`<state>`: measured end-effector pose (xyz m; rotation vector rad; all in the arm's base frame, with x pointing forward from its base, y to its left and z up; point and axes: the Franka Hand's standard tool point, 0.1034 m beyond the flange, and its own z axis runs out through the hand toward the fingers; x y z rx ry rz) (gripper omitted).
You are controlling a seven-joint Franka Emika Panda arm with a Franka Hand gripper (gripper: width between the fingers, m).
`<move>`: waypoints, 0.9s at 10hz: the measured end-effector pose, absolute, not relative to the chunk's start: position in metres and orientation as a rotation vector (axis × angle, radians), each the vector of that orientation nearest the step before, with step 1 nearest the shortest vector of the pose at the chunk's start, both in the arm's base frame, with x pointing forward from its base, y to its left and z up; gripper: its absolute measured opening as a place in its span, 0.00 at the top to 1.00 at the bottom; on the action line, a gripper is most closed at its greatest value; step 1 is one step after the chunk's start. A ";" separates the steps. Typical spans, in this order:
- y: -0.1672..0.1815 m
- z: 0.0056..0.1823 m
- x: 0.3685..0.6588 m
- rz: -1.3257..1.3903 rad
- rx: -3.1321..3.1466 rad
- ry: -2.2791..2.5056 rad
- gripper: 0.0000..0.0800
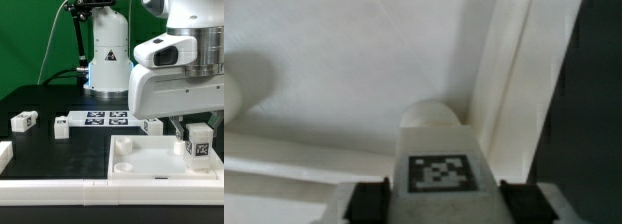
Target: Assemble one leg
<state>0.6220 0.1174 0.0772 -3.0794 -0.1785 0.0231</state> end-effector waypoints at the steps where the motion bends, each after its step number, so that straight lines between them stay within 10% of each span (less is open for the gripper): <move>1: 0.120 0.077 0.622 0.015 -3.070 0.072 0.64; 9: 0.134 0.073 0.615 -0.076 -2.653 1.481 0.64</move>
Offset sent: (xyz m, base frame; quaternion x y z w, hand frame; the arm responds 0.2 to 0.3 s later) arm -0.0200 0.0068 -0.0082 -0.0161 0.0371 0.2870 0.9571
